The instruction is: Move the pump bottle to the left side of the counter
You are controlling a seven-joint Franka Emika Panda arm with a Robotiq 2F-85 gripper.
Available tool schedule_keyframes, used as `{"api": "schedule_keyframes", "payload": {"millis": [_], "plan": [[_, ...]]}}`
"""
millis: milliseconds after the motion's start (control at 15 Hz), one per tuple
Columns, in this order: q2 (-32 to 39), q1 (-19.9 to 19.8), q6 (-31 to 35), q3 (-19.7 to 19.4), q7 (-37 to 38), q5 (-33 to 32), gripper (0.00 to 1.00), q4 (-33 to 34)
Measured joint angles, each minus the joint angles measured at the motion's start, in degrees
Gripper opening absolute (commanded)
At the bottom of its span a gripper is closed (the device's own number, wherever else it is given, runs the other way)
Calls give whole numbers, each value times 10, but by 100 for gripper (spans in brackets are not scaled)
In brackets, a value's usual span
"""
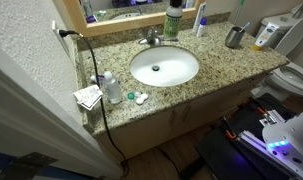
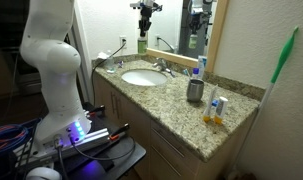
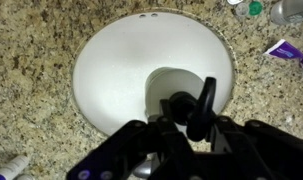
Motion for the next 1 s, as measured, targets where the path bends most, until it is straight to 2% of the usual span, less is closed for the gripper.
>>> {"api": "schedule_keyframes", "payload": {"millis": [67, 133, 267, 400, 467, 667, 800, 1000], "plan": [[24, 15, -4, 5, -6, -19, 8, 26], [48, 31, -4, 8, -10, -39, 31, 53], [85, 54, -4, 10, -18, -51, 31, 98], [100, 59, -5, 10, -23, -53, 31, 119], [101, 58, -6, 9, -26, -53, 8, 123], [103, 57, -8, 9, -31, -52, 8, 127], [118, 63, -6, 16, -65, -52, 8, 137], [165, 90, 3, 22, -120, -69, 8, 194]]}}
